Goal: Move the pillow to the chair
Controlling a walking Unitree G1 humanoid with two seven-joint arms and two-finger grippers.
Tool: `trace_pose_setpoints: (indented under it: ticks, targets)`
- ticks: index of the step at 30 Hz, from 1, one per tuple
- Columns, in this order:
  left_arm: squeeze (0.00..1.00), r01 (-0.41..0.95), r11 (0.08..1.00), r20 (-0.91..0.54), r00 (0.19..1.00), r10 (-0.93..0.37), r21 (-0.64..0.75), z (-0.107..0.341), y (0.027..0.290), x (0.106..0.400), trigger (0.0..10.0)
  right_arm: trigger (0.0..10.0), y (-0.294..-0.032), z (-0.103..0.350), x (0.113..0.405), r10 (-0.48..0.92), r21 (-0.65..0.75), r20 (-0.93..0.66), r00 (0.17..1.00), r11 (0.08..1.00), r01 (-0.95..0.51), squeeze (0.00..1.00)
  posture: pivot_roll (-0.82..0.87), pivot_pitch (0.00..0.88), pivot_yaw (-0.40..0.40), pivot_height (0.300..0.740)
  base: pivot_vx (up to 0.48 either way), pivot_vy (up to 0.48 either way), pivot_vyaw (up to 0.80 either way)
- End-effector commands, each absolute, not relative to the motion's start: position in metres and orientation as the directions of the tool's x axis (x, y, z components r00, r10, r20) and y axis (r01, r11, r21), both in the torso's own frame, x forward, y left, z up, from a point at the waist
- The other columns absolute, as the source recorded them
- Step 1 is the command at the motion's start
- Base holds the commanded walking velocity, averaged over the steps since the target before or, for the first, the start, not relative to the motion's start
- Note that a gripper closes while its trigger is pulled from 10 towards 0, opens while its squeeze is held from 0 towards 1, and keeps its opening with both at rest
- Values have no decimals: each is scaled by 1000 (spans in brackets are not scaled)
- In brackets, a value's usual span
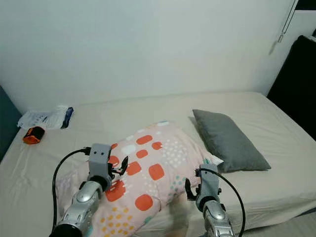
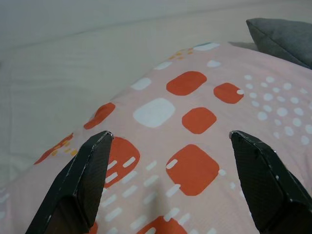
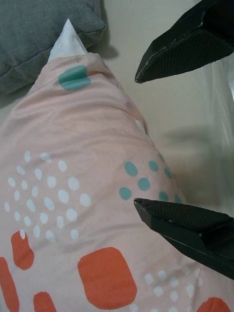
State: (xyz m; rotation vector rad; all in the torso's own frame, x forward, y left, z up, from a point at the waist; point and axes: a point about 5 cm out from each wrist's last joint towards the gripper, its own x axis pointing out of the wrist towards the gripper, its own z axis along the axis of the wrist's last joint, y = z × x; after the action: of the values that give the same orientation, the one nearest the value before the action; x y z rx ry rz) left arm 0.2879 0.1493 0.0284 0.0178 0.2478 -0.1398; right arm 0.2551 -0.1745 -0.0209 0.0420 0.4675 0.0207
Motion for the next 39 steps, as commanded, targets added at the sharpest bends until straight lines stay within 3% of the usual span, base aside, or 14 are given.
trace_pose_setpoints:
  ticks: [1, 17, 24, 28, 39]
  targets:
    - [0, 130, 991, -317, 941, -116, 24, 23, 156, 289, 10000, 10000, -176, -22, 257, 5, 52, -464, 886, 998, 21, 0, 50, 0, -17, 740, 0, 0, 0]
    - [0, 168, 986, -300, 941, -159, 7, 26, 152, 291, 10000, 10000, -162, -18, 264, 58, 78, -453, 890, 997, -25, 0, 59, 0, -15, 740, 0, 0, 0]
    - [0, 161, 984, -235, 962, -139, 74, 31, 155, 289, 10000, 10000, -173, -11, 266, 5, 6, -390, 921, 1000, -3, 0, 58, 0, -14, 740, 0, 0, 0]
    - [0, 202, 978, -150, 967, -208, -58, 38, 158, 277, 10000, 10000, -190, -6, 255, -51, -29, -315, 948, 999, 44, 0, 45, 0, -11, 740, 0, 0, 0]
    - [0, 286, 957, -142, 946, -291, -55, 41, 147, 266, 10000, 10000, -191, -3, 235, -96, -29, -253, 963, 995, 91, 0, 8, 0, -4, 740, 0, 0, 0]
